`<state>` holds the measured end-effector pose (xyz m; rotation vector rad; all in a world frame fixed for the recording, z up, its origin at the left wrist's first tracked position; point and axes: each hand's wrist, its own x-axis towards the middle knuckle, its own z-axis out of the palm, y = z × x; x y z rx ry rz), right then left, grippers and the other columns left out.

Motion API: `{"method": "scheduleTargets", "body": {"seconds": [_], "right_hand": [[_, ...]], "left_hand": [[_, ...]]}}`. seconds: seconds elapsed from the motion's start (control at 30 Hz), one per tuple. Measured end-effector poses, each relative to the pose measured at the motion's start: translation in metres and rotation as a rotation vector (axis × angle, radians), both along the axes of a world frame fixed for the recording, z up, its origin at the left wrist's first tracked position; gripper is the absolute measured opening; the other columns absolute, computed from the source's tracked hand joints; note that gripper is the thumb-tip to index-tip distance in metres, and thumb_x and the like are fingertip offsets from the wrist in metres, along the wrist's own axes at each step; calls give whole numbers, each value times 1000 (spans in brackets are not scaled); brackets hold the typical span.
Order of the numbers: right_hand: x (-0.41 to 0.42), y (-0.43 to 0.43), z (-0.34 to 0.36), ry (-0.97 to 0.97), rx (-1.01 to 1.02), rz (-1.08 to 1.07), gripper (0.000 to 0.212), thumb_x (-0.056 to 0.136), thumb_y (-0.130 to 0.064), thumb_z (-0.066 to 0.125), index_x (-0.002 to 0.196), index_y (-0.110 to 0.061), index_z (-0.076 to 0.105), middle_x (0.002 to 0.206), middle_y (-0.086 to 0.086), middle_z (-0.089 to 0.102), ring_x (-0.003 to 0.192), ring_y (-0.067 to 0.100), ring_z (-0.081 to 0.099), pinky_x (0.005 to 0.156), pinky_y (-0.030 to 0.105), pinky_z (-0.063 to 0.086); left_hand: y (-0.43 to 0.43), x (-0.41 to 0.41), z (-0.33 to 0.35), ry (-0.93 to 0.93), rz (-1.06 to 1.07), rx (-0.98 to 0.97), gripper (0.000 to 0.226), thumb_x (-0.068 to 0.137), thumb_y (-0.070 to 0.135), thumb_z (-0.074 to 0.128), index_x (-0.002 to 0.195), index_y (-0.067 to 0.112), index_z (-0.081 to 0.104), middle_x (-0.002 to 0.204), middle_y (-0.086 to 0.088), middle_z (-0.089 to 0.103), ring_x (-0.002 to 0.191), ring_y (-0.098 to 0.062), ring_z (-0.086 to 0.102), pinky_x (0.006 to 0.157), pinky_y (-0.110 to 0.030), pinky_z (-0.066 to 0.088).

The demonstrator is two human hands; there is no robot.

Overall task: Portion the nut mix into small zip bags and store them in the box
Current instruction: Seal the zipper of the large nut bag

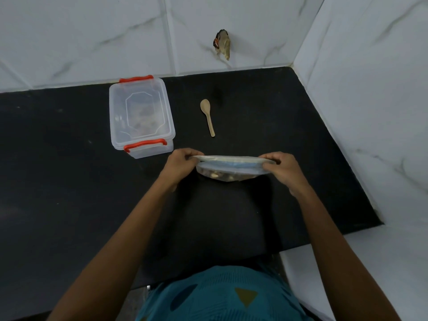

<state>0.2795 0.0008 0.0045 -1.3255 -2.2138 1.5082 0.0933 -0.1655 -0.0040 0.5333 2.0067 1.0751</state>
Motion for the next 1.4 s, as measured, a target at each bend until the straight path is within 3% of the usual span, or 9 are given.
{"method": "scheduleTargets", "body": {"seconds": [0.17,0.3,0.43,0.5,0.6,0.77,1.1,1.23,1.4], "right_hand": [[5,7,2,-39,72,128,17,81,-3,65,92,-16,64,97,-2,61,86,6,57,72,15,43],[1,0,-1,7,518,194,12,77,3,62,79,-10,62,88,-4,51,73,8,50,61,18,36],[-6,-10,-6,-114,783,263,12,81,3,56,90,-5,59,100,4,51,87,14,49,59,20,36],[-7,-9,-6,-97,655,135,16,85,-1,55,98,-8,59,101,-1,49,87,10,49,62,14,36],[-5,1,4,2,35,-134,31,85,-6,60,115,-10,55,108,3,55,92,9,55,70,15,43],[9,11,14,132,-636,-303,15,89,-21,58,101,-11,61,106,9,65,99,17,61,90,33,48],[19,12,8,420,-1011,-424,20,86,-12,53,103,-4,59,105,14,63,96,22,66,72,32,59],[20,12,11,438,-1007,-409,23,74,-13,58,95,-5,61,98,13,65,80,19,71,72,31,58],[17,6,12,257,-899,-360,9,87,-10,56,94,-7,60,95,9,64,91,17,62,72,28,56]], "left_hand": [[-3,-7,4,166,-91,-30,14,88,8,57,96,19,62,106,0,58,101,-12,55,88,-28,47],[2,5,3,412,-43,-30,16,85,6,59,80,21,59,107,0,56,99,-10,54,85,-25,46],[6,20,0,656,11,-50,10,86,7,59,95,11,60,113,-3,51,90,-8,49,75,-20,42],[6,16,0,548,50,-69,20,88,10,57,108,10,56,114,-4,52,92,-9,51,77,-22,43],[1,-1,3,166,80,-118,25,91,16,54,115,9,54,111,-6,56,93,-12,56,84,-27,48],[-8,-14,17,-494,230,17,14,90,13,54,103,7,58,105,-12,60,92,-16,61,73,-27,54],[-25,-21,3,-966,432,268,22,90,4,49,85,0,70,92,-20,68,81,-20,70,66,-24,58],[-23,-16,3,-952,423,232,16,88,1,50,93,1,65,87,-18,69,74,-19,71,62,-24,58],[-17,-11,9,-928,328,192,14,85,2,54,93,2,64,85,-15,70,74,-19,71,60,-25,58]]}}
